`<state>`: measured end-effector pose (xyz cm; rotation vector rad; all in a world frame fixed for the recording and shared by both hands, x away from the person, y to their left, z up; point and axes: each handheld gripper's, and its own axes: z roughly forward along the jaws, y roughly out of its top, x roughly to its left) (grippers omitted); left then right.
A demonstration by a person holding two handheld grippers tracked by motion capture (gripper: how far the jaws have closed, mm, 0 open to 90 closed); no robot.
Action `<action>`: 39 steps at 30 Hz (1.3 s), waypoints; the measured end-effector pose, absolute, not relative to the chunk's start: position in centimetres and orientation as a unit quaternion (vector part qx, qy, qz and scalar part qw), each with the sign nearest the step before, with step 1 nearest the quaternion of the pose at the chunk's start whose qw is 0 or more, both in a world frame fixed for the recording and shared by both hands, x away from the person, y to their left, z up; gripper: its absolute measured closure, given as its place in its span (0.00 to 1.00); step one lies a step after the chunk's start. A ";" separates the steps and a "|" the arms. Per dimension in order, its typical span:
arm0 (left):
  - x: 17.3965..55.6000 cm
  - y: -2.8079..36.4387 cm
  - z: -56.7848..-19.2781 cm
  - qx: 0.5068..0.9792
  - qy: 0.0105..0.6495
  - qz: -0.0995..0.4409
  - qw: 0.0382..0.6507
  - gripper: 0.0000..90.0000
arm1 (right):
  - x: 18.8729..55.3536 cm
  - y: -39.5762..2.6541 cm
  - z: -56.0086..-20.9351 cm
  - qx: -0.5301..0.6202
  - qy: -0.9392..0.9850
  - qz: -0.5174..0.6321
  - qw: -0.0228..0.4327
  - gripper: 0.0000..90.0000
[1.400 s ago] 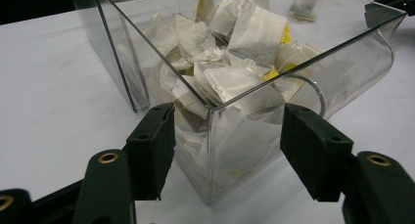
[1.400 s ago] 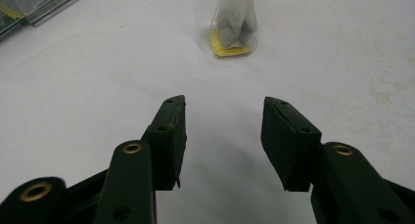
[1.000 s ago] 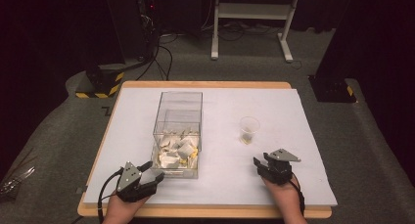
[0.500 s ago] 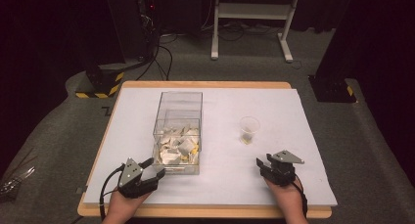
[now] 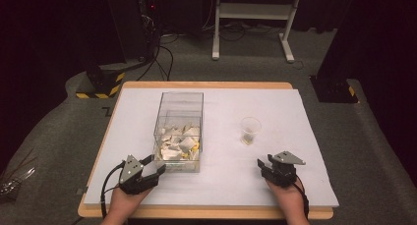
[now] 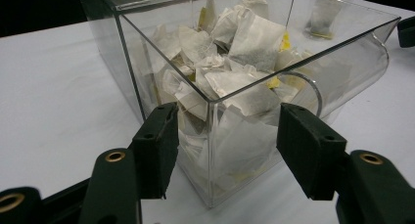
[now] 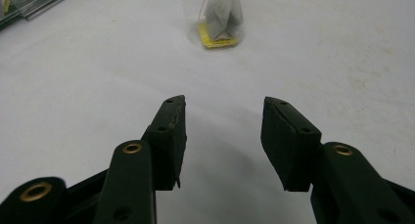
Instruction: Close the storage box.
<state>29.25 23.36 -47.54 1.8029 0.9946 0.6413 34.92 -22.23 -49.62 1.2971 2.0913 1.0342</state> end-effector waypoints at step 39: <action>31.5 22.7 -48.2 0.722 0.452 0.281 0.442 0.18 | 35.4 -21.6 -49.5 0.459 0.767 0.389 0.223 0.58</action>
